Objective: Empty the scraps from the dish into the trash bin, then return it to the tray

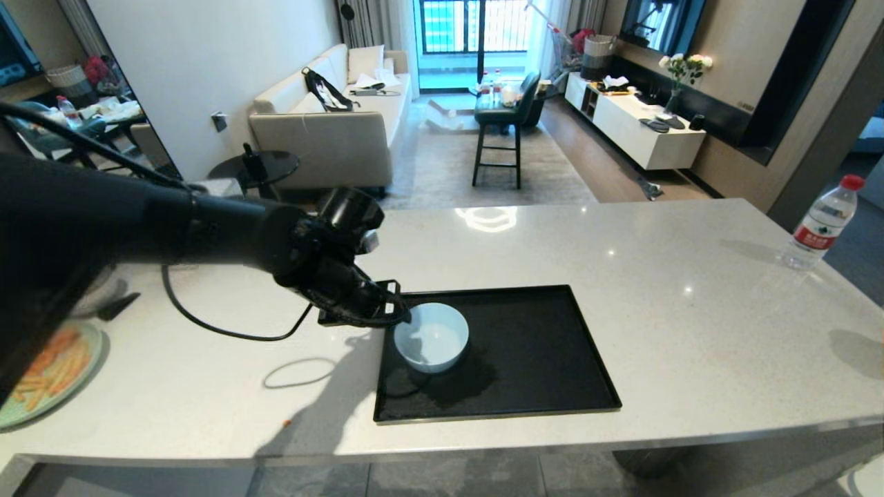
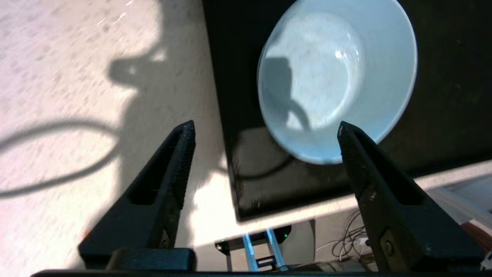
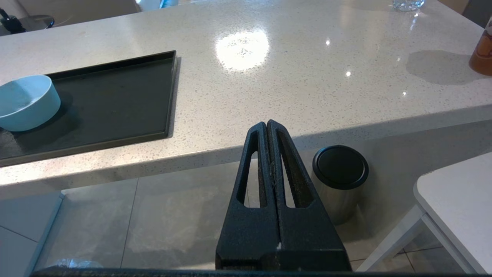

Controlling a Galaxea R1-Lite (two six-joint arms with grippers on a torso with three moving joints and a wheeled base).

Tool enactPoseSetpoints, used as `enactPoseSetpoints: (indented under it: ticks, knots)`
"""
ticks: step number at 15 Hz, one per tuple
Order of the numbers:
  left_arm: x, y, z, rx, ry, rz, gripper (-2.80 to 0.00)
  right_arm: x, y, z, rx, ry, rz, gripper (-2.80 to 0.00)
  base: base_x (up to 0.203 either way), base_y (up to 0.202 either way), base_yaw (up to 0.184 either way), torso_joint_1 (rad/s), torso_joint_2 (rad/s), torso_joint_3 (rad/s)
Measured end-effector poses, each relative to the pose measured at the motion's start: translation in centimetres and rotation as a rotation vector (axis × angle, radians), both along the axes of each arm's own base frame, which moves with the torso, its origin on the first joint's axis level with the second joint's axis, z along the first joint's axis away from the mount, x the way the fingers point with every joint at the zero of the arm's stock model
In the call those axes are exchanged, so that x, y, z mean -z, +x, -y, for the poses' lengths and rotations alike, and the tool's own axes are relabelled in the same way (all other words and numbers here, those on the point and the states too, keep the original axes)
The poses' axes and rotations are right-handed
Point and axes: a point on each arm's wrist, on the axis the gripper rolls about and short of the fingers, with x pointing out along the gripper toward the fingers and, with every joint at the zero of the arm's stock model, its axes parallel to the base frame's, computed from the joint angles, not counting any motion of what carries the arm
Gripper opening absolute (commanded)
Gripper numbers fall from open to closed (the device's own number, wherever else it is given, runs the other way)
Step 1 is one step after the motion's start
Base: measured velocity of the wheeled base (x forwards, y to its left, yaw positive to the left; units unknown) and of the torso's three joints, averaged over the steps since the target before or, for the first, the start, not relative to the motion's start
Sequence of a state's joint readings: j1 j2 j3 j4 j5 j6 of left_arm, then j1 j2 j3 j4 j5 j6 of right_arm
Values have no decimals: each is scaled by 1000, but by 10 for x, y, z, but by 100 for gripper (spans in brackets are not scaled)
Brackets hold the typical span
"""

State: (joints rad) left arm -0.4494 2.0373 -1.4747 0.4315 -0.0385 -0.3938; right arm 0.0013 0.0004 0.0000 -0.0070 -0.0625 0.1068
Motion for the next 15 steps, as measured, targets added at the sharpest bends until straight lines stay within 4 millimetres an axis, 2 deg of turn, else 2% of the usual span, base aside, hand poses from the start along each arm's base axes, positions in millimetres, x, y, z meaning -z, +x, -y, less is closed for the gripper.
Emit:
enactPoseSetpoints:
  ticks: [5, 6, 7, 11, 15]
  knots:
    - [-33, -70, -33, -25, 28, 44, 0, 0, 0, 0, 0, 0, 0, -280, 0, 0, 0, 0, 0, 0]
    - [-38, -85, -40, -27, 27, 53, -91, 0, 0, 0, 0, 0, 0, -280, 0, 0, 0, 0, 0, 0]
    - [-41, -101, -49, -29, 26, 60, -280, 0, 0, 0, 0, 0, 0, -280, 0, 0, 0, 0, 0, 0]
    - [-46, -166, -81, -38, 14, 104, -280, 0, 0, 0, 0, 0, 0, -280, 0, 0, 0, 0, 0, 0]
    - [-39, -230, -112, -37, -30, 171, -280, 0, 0, 0, 0, 0, 1, -280, 0, 0, 0, 0, 0, 0]
